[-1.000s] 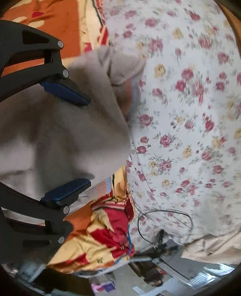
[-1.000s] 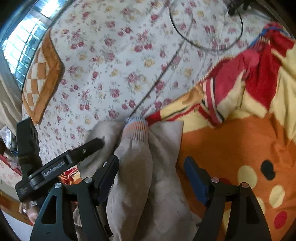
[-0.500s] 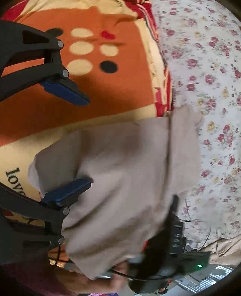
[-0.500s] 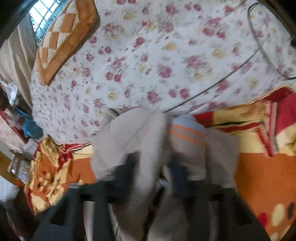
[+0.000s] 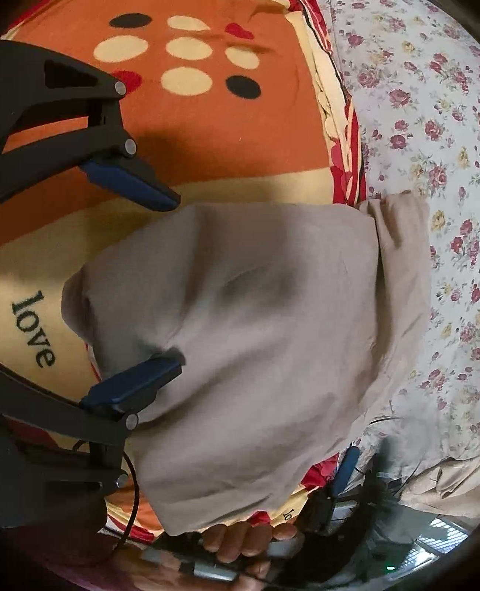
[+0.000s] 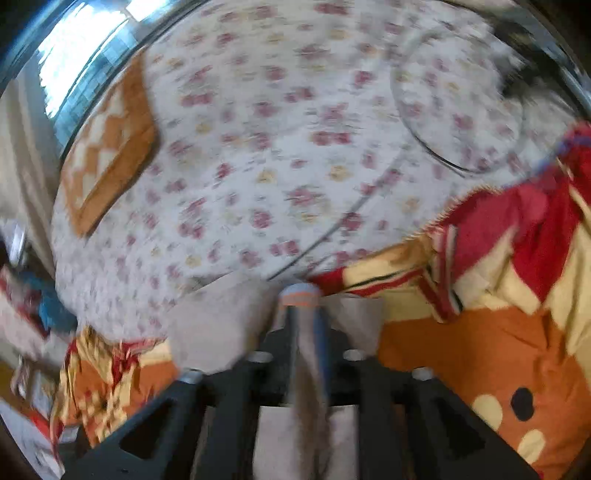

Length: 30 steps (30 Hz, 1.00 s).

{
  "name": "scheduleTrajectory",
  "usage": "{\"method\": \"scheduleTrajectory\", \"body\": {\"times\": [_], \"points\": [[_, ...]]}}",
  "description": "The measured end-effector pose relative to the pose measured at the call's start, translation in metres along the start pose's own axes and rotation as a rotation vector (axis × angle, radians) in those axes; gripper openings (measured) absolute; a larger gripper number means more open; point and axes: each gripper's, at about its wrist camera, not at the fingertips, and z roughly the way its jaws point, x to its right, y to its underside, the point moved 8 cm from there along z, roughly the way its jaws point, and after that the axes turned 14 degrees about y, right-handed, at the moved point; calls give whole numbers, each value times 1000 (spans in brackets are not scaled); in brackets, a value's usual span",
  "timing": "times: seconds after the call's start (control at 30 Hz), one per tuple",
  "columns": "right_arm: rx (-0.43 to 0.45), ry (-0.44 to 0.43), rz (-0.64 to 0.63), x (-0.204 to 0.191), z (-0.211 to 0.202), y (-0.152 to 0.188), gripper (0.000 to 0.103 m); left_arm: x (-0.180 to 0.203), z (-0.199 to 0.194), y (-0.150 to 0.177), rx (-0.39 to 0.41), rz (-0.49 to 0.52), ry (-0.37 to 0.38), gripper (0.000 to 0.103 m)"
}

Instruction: Fold large clothes

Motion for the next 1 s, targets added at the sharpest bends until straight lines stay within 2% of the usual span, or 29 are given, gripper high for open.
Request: {"method": "scheduleTrajectory", "body": {"times": [0.03, 0.13, 0.2, 0.23, 0.27, 0.3, 0.37, 0.47, 0.5, 0.6, 0.63, 0.7, 0.77, 0.83, 0.97, 1.0], "points": [[-18, -26, -36, -16, 4, 3, 76, 0, 1, 0, 0, -1, 0, 82], [-37, 19, -144, -50, 29, 5, 75, -1, 2, 3, 2, -17, 7, 82], [-81, 50, -214, -66, 53, 10, 74, -1, 0, 4, -4, -17, 8, 82], [-117, 64, -240, -73, 67, 15, 57, -1, -4, 4, -3, -11, 3, 82], [-127, 71, -238, -74, 71, 15, 10, -2, -10, 4, 8, 0, -6, 82], [-118, 60, -212, -74, 68, 12, 3, -2, -15, 3, 19, 11, -15, 82], [-37, -20, -112, -63, 42, -6, 2, -3, -27, 1, 58, 40, -39, 82], [55, 23, 6, -19, 13, -16, 1, -7, -26, 1, 57, 41, -35, 82], [41, 48, 21, -8, 17, -14, 1, -7, -20, 3, 45, 25, -21, 82], [-93, 121, -14, 12, 50, 11, 2, -8, -7, 8, 12, -17, 1, 82], [-107, 122, -23, 12, 49, 14, 8, -7, -7, 9, 10, -23, 0, 82], [-76, 113, -23, 18, 27, 14, 21, -2, -13, 11, 14, -6, -4, 82], [-30, 90, -18, 24, -3, 13, 66, 2, -18, 13, 11, 38, -26, 82], [-27, 69, -13, 25, -15, 18, 81, 3, -20, 14, 9, 58, -42, 82], [-166, 37, -55, 11, 0, 41, 82, 3, -20, 16, 11, 30, -40, 82], [-178, 45, -59, 11, 6, 47, 82, 3, -19, 16, 12, 24, -35, 82]]}}
